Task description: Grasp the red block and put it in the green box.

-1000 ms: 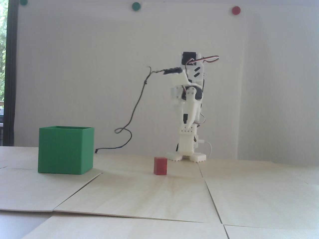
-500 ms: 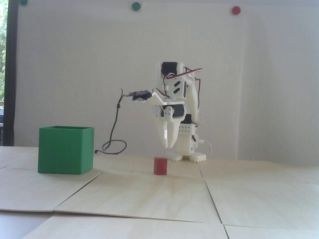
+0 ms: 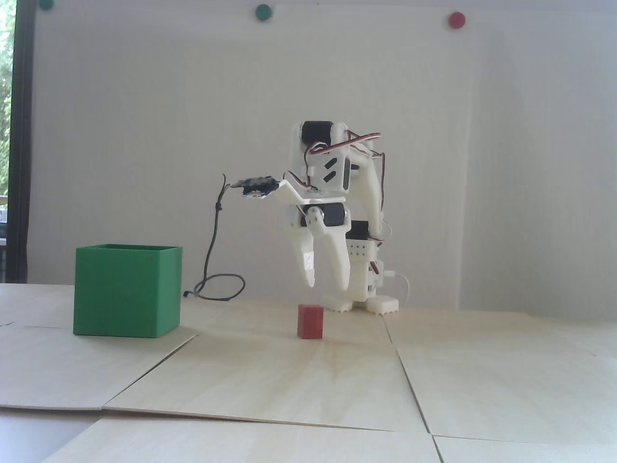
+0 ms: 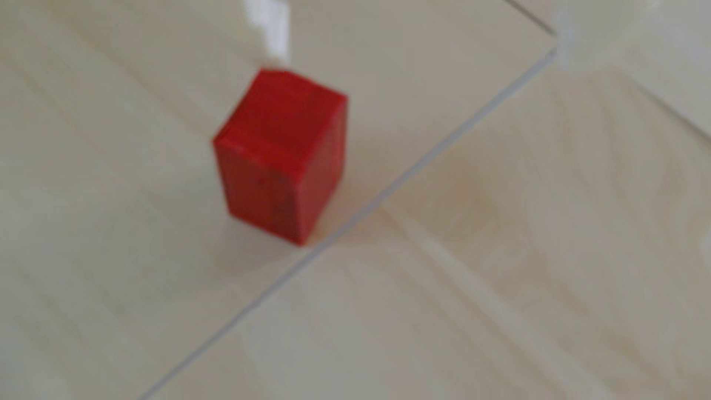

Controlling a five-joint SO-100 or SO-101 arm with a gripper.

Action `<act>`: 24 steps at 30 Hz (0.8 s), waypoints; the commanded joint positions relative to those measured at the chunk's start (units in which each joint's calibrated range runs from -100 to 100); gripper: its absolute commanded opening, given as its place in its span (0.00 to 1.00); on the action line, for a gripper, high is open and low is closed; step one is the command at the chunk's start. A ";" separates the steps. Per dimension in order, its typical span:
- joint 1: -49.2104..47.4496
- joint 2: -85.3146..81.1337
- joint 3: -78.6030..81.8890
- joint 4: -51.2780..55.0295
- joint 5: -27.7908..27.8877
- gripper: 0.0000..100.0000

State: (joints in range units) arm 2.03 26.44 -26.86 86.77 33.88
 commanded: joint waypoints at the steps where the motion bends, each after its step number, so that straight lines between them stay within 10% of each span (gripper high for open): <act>1: 2.52 -0.74 -4.38 -2.12 -4.52 0.25; 24: 3.00 5.50 4.85 -2.37 -4.47 0.15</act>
State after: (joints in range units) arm 4.62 33.17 -21.58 85.77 29.41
